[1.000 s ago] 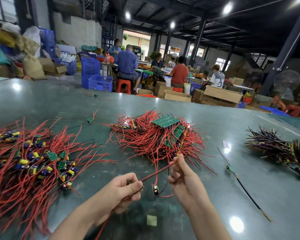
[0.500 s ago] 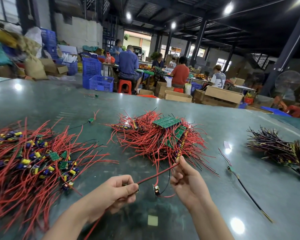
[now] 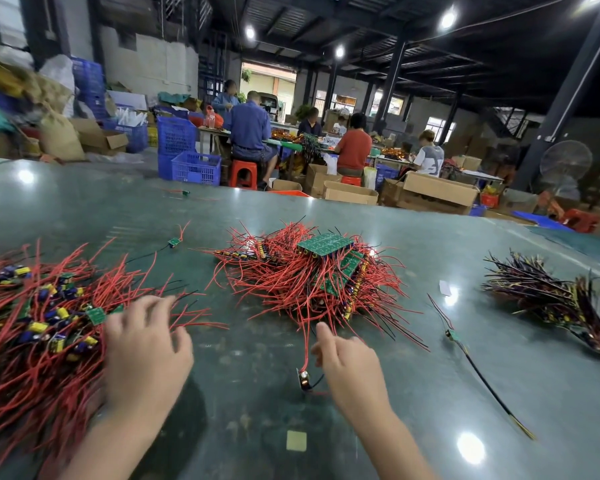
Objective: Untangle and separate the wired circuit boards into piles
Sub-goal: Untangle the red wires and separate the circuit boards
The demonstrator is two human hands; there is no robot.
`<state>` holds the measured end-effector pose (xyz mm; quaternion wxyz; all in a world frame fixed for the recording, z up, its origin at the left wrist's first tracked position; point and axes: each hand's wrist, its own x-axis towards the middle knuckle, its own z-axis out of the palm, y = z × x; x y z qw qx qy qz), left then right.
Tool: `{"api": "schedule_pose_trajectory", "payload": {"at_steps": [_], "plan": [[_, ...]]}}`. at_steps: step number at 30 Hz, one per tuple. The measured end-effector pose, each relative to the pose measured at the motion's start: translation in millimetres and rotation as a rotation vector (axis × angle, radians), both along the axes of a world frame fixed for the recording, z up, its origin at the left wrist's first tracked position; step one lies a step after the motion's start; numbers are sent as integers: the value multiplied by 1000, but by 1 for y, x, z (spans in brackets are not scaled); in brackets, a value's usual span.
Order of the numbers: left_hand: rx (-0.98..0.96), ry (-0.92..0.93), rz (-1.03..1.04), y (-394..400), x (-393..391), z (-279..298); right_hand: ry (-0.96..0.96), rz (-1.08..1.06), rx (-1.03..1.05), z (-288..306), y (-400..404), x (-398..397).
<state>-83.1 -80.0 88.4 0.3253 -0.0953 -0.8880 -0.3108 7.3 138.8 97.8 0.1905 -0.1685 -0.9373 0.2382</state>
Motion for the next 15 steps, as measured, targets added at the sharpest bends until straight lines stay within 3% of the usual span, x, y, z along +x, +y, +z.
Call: {"api": "schedule_pose_trajectory", "payload": {"at_steps": [2, 4, 6, 9, 12, 15], "plan": [[268, -267, -323, 22, 13, 0, -86, 90, 140, -2, -8, 0], [534, -668, -569, 44, 27, -4, -75, 140, 20, -3, -17, 0], [630, -894, -657, 59, 35, -16, -58, 215, -193, -6, -25, -1], [571, -892, -628, 61, 37, -20, -55, 315, -530, -8, -30, -1], [532, -879, -601, 54, 34, -16, -7, 361, -612, -2, -29, -2], [590, -811, -586, 49, 33, -12, 365, 170, -607, 6, -22, -1]]}}
